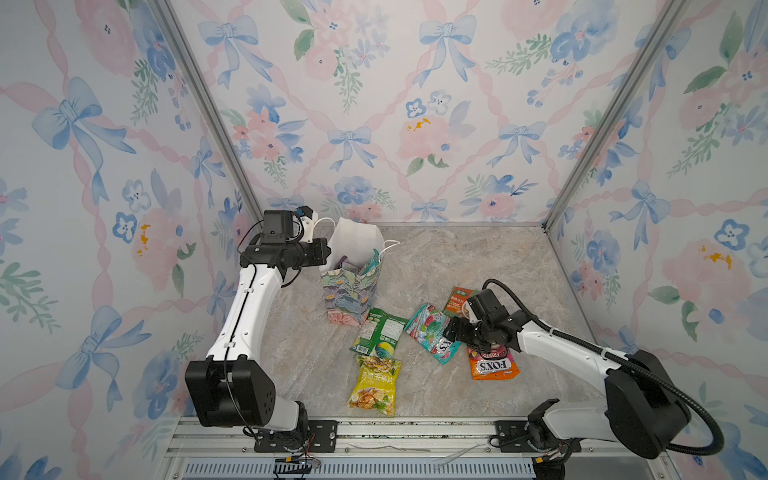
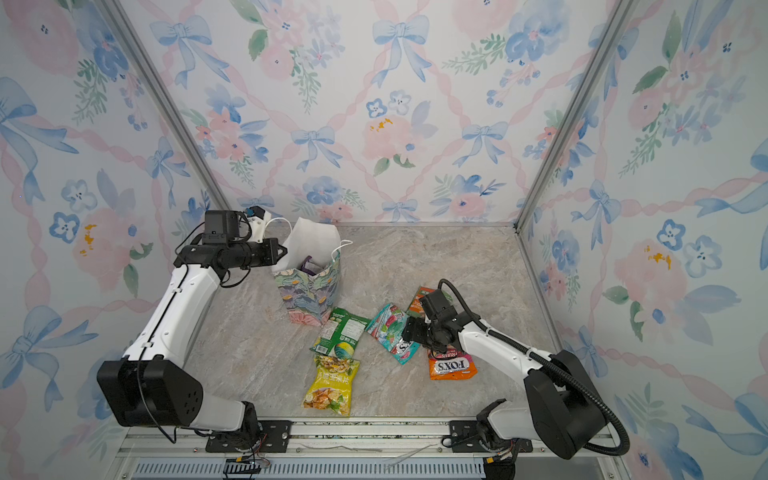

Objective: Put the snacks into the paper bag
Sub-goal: 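Move the right gripper back to the snack pile toward the green chip bag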

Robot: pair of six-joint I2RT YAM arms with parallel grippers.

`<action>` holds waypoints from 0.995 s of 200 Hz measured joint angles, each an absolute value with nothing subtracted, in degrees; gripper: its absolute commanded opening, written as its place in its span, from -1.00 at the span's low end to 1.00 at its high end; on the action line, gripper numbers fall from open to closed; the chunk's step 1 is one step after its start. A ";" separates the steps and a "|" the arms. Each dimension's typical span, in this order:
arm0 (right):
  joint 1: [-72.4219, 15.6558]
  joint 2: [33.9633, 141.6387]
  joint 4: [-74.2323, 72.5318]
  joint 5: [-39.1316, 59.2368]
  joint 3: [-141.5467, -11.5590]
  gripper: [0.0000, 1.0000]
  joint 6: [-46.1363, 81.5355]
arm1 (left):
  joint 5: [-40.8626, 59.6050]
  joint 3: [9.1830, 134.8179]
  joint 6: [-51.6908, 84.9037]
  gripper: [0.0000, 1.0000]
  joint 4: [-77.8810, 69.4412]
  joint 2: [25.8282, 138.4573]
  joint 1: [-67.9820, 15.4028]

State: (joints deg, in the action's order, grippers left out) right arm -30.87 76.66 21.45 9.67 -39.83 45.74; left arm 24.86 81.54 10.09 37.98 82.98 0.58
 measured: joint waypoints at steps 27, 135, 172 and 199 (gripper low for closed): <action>-30.33 76.79 18.50 10.31 -37.76 0.65 48.25 | 24.88 81.54 10.09 -1.00 37.98 82.98 0.58; -34.30 82.61 8.78 14.83 -37.63 0.45 52.34 | 24.88 81.54 10.09 -1.00 37.98 82.98 0.58; -40.25 86.76 9.41 16.43 -41.39 0.41 52.25 | 24.88 81.54 10.09 -1.00 37.95 82.98 0.58; -42.13 87.81 12.58 17.82 -44.49 0.38 50.61 | 24.91 81.54 10.09 -1.00 37.93 82.98 0.58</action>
State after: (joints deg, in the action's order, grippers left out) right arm -42.13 87.81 12.58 17.82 -44.49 50.61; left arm 24.91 81.54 10.09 37.93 82.98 0.58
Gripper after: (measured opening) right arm 0.691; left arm 0.047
